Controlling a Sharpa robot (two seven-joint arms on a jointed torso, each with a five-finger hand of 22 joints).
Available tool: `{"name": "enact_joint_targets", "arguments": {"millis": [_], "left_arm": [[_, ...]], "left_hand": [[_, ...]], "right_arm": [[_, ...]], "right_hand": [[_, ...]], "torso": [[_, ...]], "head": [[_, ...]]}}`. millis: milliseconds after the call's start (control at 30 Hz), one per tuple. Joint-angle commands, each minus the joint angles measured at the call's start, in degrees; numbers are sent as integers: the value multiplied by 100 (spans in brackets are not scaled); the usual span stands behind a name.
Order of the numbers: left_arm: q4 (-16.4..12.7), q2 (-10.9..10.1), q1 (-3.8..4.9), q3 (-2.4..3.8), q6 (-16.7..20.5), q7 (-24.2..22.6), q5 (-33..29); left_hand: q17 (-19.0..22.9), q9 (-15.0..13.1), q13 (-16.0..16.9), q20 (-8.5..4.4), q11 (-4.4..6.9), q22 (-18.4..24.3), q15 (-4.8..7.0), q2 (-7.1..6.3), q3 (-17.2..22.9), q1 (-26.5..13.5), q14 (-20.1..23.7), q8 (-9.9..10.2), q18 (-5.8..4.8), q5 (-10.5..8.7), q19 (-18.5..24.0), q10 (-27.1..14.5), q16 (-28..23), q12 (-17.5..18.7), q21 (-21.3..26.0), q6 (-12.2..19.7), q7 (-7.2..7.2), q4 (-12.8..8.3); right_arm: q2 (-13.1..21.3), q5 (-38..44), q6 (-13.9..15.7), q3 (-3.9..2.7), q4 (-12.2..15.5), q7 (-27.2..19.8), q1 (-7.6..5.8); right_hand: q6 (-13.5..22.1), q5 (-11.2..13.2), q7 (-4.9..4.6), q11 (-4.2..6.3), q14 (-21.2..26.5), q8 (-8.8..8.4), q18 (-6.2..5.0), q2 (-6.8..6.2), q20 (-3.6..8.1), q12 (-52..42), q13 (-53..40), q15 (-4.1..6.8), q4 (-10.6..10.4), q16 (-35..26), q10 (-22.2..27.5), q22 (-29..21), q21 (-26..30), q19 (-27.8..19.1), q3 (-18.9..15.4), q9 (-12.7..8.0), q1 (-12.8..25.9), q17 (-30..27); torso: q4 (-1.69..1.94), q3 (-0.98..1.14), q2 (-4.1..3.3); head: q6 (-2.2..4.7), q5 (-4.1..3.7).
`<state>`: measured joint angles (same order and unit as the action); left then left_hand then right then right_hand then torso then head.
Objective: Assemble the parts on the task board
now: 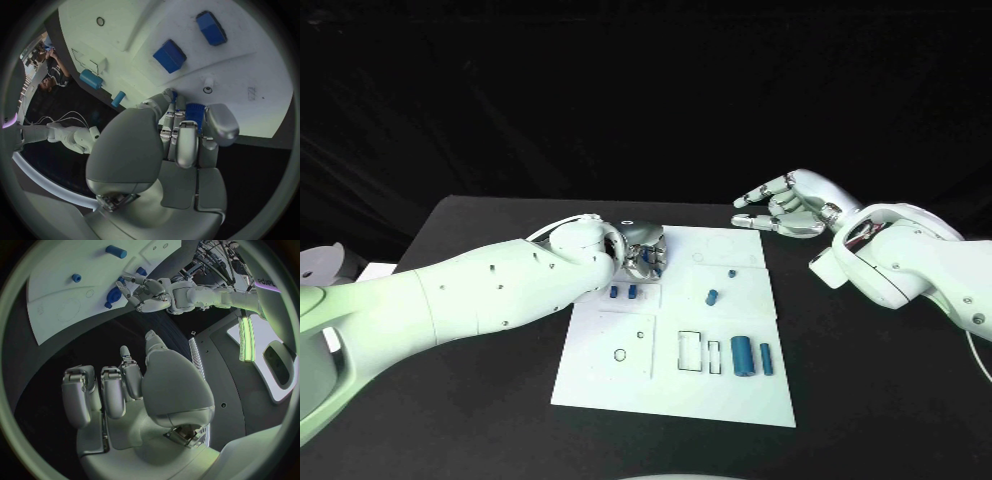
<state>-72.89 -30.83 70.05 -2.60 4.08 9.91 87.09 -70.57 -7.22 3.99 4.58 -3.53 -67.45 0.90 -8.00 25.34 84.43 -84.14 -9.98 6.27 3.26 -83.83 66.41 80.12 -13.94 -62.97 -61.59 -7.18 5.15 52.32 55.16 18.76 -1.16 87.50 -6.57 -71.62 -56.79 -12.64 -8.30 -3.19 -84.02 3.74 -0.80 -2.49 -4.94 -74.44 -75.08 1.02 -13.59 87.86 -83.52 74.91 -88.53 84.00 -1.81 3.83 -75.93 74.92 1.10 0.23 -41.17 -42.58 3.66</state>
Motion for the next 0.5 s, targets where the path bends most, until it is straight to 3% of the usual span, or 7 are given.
{"name": "enact_joint_targets", "arguments": {"millis": [33, 233, 500], "left_arm": [[16, 24, -27, -11, -179, -52, 7], [62, 23, -30, -10, -130, -50, -2], [37, -50, -32, 22, 280, -149, -233]], "left_hand": [[14, 8, -3, -25, 12, -42, 45, 28, 102, 10, -221, 45, -81, -11, -66, 87, 23, 65, -46, -80, 6, -32], [38, 30, -10, -26, 2, -102, 36, -8, 257, -23, -221, 109, -88, -14, -61, 166, 29, 217, -98, -134, -17, -119], [157, 98, -27, 27, -103, -152, -45, -149, 470, -107, -196, 280, -100, -15, -47, 85, -11, 513, -129, -50, -138, -215]], "right_arm": [[-9, 18, -48, 0, 1, -53, 3], [-11, 18, -51, 0, 1, -54, 3], [-16, 18, -48, 0, 0, -62, 4]], "right_hand": [[-32, -24, 10, -6, -495, 29, -1, 34, -24, 33, -557, -9, 22, -23, 39, 1179, 34, 412, -16, 8, -3, 1052], [-32, -24, 10, -6, -495, 29, -1, 34, -24, 33, -557, -9, 22, -23, 39, 1179, 34, 412, -16, 8, -3, 1052], [-36, -26, 10, -5, -494, 31, -1, 45, -24, 26, -560, -9, 27, -25, 36, 1181, 33, 413, -19, 9, -16, 1049]], "torso": [[0, 0, -5], [3, 2, -1], [1, -4, 2]], "head": [[-5, -5], [-10, 3], [14, 0]]}}
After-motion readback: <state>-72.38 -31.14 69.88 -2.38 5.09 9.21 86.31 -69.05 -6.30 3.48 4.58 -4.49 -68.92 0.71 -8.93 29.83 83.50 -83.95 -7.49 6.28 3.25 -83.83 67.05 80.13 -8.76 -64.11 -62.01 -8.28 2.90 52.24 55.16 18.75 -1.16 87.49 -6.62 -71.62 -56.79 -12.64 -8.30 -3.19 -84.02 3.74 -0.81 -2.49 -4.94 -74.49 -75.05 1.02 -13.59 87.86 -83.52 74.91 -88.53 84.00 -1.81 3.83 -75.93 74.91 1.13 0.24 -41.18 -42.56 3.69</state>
